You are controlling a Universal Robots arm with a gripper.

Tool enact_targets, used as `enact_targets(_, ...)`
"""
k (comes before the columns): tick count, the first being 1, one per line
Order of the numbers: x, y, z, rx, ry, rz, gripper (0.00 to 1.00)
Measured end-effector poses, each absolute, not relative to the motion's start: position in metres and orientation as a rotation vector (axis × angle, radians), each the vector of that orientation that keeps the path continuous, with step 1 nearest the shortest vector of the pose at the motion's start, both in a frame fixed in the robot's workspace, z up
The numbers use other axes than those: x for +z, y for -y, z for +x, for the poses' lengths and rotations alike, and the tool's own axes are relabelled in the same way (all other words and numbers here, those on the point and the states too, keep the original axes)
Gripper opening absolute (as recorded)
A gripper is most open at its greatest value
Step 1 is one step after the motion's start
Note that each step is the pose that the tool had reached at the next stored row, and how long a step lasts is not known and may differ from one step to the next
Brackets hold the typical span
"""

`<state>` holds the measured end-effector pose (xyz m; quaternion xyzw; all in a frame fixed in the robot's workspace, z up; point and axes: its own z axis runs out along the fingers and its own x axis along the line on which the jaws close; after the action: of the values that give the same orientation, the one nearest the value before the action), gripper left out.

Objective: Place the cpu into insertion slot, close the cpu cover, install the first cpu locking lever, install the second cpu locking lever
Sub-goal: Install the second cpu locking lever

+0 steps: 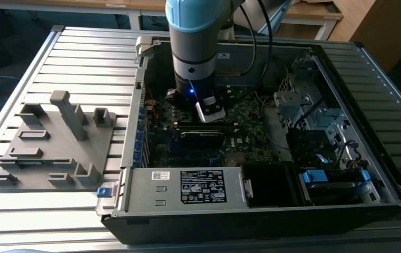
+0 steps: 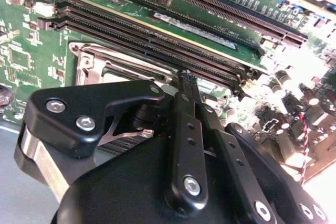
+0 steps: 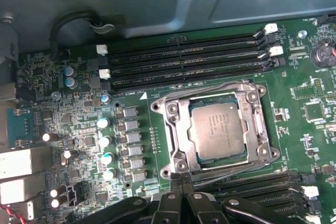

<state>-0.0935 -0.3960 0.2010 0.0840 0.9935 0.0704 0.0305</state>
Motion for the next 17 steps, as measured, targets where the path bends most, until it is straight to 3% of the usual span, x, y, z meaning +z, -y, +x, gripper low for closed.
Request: enact_targets(17, 0.1988, 0.3960, -0.0965, 0.258, -3.061, 0.260, 0.11)
